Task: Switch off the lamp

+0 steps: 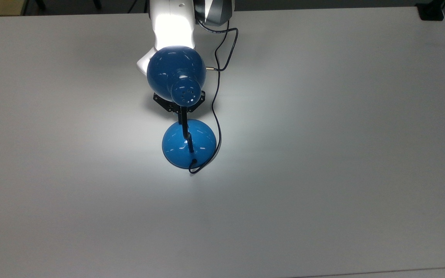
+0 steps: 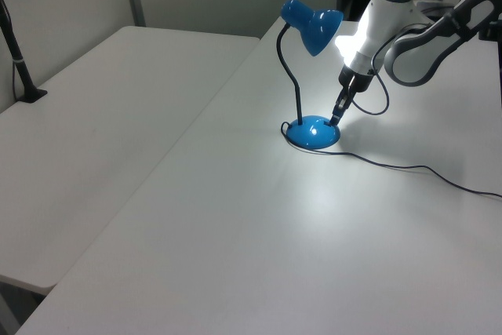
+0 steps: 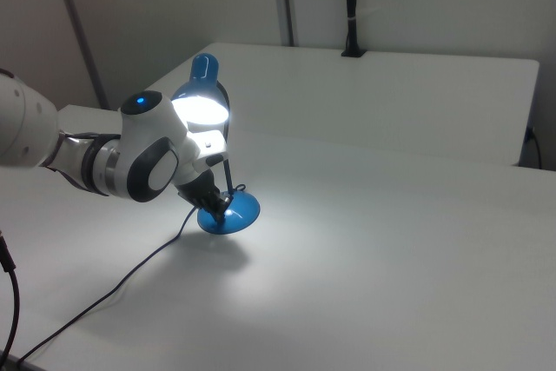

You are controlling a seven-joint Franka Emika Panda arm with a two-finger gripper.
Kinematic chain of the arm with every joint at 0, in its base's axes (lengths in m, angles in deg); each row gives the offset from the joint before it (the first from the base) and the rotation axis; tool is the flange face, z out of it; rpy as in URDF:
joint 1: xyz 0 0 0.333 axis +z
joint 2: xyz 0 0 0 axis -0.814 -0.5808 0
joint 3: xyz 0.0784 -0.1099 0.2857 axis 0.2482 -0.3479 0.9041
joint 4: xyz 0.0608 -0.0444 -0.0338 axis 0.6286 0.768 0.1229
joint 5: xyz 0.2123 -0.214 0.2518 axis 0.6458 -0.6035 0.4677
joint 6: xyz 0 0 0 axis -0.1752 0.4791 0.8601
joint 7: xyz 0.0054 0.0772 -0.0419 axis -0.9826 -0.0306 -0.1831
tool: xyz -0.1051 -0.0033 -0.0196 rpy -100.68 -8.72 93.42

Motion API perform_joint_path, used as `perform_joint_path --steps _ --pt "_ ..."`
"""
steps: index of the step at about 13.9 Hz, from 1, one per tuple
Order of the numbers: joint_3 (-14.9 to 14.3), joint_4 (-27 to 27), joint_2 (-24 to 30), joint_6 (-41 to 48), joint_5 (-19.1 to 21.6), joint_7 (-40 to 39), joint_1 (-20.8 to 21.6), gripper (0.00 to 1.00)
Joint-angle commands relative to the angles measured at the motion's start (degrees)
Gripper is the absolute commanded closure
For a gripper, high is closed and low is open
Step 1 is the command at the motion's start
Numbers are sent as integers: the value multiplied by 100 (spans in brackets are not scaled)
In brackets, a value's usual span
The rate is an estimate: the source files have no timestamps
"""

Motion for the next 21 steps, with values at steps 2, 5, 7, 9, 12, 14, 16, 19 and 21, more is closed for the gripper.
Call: perform_joint_path --steps 2,5,7,9,12,14,16,19,21 --pt "14 -36 -107 -244 95 97 63 100" --pt "22 -45 -107 -236 95 89 63 100" --pt "22 7 -63 -26 86 36 107 100" --pt "22 -54 243 1147 7 -269 81 100" --pt "14 -360 718 2738 7 -868 10 100" --pt "-4 -860 868 3951 7 -905 -7 95" --pt "-57 -1379 983 5006 7 -948 -8 71" --pt "-109 -2039 1088 6055 86 -958 19 20" --pt "-92 -2294 1159 6224 86 -861 89 0"
